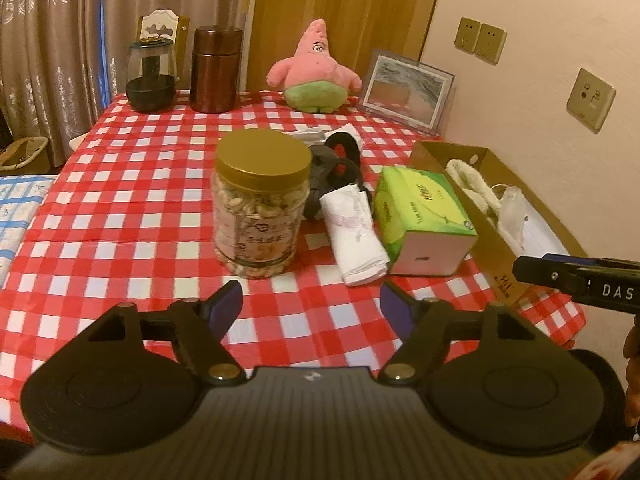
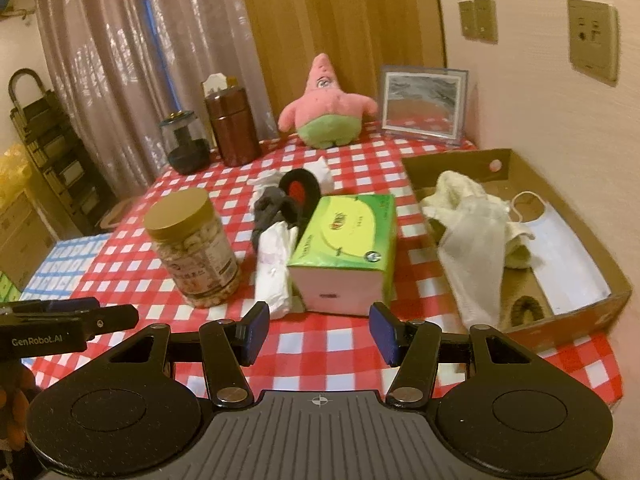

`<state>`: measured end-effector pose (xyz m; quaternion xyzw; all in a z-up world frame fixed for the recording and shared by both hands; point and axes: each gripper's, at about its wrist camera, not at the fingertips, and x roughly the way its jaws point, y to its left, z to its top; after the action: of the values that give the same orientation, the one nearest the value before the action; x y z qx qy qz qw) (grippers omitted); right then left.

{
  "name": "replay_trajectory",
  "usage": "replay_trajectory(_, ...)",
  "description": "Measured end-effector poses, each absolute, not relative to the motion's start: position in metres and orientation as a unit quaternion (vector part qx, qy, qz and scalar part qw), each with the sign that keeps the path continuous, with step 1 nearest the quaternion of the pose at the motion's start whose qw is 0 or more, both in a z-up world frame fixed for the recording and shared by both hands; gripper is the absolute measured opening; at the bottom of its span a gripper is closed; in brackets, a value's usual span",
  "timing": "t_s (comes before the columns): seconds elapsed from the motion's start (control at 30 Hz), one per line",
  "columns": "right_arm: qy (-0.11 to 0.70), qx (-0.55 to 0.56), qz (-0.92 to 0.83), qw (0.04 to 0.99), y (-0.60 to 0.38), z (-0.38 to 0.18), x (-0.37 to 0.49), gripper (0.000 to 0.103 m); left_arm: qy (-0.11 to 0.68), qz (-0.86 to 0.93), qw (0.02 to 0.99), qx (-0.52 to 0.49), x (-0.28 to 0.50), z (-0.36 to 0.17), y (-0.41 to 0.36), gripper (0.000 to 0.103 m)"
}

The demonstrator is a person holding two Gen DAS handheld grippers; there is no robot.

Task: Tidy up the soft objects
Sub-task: 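Move both tools back toward the white folded pad and black headband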

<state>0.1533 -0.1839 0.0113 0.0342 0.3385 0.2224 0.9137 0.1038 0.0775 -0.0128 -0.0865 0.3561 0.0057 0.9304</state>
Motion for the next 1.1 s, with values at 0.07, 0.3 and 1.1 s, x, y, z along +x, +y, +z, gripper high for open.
replay_trajectory(0.07, 0.34, 0.032, 0.227, 0.912, -0.177, 0.009, 0.155, 0.055, 0.358, 0.006, 0.93, -0.083, 0.105, -0.012, 0.083, 0.082)
replay_trajectory(0.3, 0.34, 0.021, 0.243, 0.908, -0.147, 0.002, 0.162, 0.055, 0.368, 0.018, 0.927, -0.075, 0.114, -0.019, 0.102, 0.089)
replay_trajectory(1.1, 0.413, 0.055, 0.22, 0.882, -0.086, -0.1, 0.248, 0.055, 0.395, 0.018, 0.913, -0.099, 0.17, -0.071, 0.142, 0.089)
